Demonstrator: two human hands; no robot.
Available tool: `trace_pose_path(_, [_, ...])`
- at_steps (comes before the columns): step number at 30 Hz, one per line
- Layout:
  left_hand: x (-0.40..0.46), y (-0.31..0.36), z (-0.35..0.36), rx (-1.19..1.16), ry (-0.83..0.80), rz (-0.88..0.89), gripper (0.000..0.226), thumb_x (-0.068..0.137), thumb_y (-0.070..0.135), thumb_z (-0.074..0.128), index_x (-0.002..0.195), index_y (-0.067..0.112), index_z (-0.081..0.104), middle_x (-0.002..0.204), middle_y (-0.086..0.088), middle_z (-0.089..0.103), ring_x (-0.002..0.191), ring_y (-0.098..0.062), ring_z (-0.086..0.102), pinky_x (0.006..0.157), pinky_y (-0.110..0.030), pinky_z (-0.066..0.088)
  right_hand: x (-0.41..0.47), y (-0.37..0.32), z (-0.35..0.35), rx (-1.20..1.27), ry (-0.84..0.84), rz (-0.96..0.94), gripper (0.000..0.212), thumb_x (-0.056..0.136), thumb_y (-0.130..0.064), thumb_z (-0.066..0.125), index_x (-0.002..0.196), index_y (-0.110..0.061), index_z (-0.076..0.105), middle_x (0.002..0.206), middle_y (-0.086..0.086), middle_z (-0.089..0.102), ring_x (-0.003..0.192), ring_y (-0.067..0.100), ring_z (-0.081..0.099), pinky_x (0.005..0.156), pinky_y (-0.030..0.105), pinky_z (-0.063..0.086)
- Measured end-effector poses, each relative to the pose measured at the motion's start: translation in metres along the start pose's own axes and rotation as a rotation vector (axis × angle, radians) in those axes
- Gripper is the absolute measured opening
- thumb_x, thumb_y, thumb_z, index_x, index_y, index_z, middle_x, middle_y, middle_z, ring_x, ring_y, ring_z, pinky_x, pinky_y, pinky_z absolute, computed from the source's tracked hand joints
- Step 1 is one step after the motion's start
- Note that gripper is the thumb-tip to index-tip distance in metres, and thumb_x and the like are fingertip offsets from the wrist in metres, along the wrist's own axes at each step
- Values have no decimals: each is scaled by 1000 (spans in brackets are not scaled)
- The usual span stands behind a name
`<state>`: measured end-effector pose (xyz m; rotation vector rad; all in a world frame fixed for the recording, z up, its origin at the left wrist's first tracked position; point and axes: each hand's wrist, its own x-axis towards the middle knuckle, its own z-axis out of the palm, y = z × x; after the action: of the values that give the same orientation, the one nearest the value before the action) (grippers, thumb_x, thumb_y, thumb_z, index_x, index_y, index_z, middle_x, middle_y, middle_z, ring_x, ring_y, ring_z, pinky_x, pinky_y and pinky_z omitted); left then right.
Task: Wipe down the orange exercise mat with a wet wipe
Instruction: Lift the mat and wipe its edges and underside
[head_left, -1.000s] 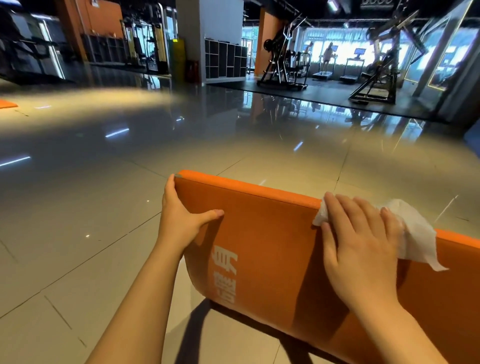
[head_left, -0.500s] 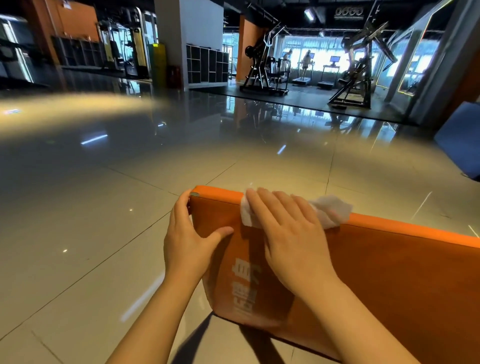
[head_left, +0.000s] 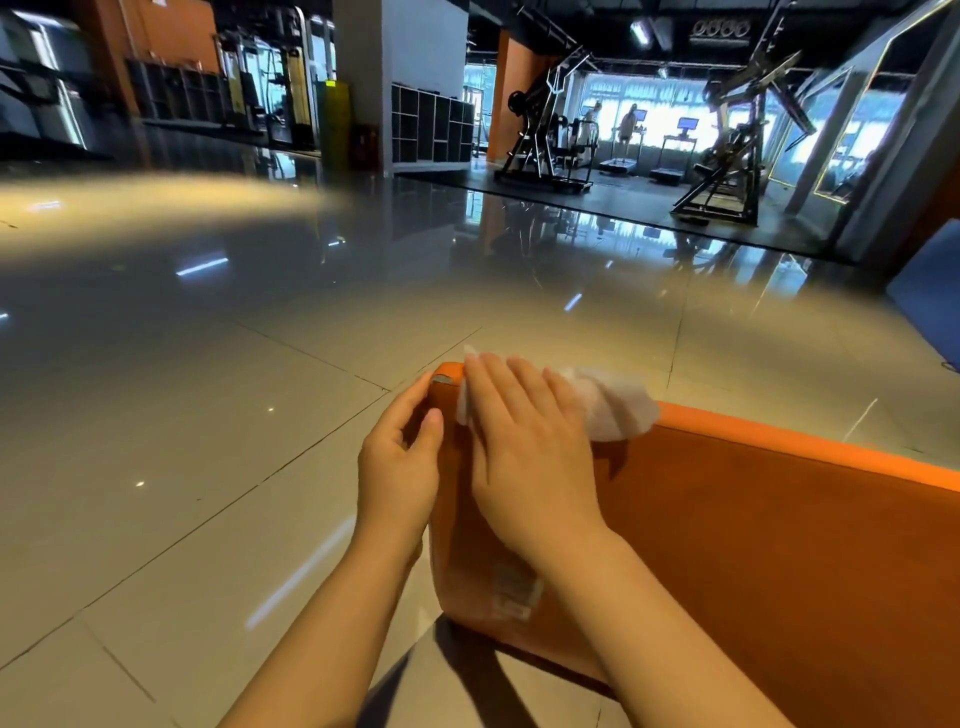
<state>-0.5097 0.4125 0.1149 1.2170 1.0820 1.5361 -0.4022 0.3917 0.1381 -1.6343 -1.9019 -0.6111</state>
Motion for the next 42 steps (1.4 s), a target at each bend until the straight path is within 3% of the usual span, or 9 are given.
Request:
trace_pose_path(4, [-3, 2, 1, -70, 1, -63, 35, 105, 15, 42, 132, 30, 60, 127, 12, 64, 117, -2, 59, 105, -41, 48, 15, -16, 4, 22, -13, -129, 48, 83, -17, 50, 130, -9, 60, 125, 6, 64, 116, 27, 58, 103, 36, 37])
trace_pose_path(7, [-1, -2, 1, -39, 18, -76, 39, 106, 12, 39, 126, 36, 61, 126, 14, 63, 119, -5, 58, 106, -42, 48, 3, 10, -12, 36, -16, -179, 45, 90, -25, 39, 128, -13, 59, 126, 4, 63, 115, 25, 56, 102, 32, 30])
trace_pose_path(13, [1, -1, 0, 17, 45, -91, 38, 107, 17, 35, 136, 33, 55, 135, 11, 55, 130, -14, 49, 108, -44, 44, -37, 76, -42, -107, -88, -44, 48, 93, -33, 53, 140, -20, 48, 137, 2, 56, 127, 21, 47, 112, 34, 25])
trace_pose_path(18, [-4, -4, 9, 13, 86, -71, 39, 107, 16, 36, 138, 32, 53, 130, 15, 53, 122, -6, 47, 110, -44, 42, -44, 61, -37, -124, -63, 64, 57, 91, -34, 55, 144, -15, 46, 145, 8, 50, 136, 29, 43, 116, 40, 13])
trace_pose_path(25, [0, 0, 19, -60, 133, -111, 38, 106, 10, 38, 129, 29, 61, 123, 11, 63, 113, -4, 58, 106, -45, 47, 10, 3, -4, 58, -63, -128, 54, 78, -19, 60, 130, -6, 57, 125, 9, 61, 115, 30, 56, 102, 34, 25])
trace_pose_path(28, [1, 1, 24, -68, 141, -117, 37, 107, 14, 37, 134, 27, 58, 129, 8, 60, 112, -5, 57, 104, -43, 48, 5, 23, -13, 59, -85, -181, 57, 83, -28, 39, 135, -11, 54, 125, 5, 61, 110, 26, 55, 97, 33, 30])
trace_pose_path(32, [0, 7, 33, -115, 172, -135, 35, 108, 18, 34, 135, 28, 55, 119, 12, 58, 101, -1, 55, 94, -34, 46, -17, 65, -33, -77, -60, -146, 50, 90, -32, 48, 139, -20, 51, 128, -1, 59, 111, 22, 55, 96, 33, 31])
trace_pose_path(36, [3, 6, 41, -94, 188, -111, 35, 107, 22, 40, 140, 25, 50, 136, 5, 55, 121, -13, 51, 100, -35, 44, -54, 103, -58, -161, -68, -65, 51, 96, -40, 39, 144, -24, 43, 132, -2, 55, 115, 22, 53, 97, 41, 43])
trace_pose_path(42, [-2, 3, 62, 290, 212, 6, 51, 108, 30, 30, 157, 24, 17, 161, -1, 24, 149, -22, 21, 116, -39, 26, -102, 166, -95, -291, -37, 15, 55, 96, -40, 38, 145, -16, 45, 130, 9, 58, 116, 28, 49, 101, 41, 31])
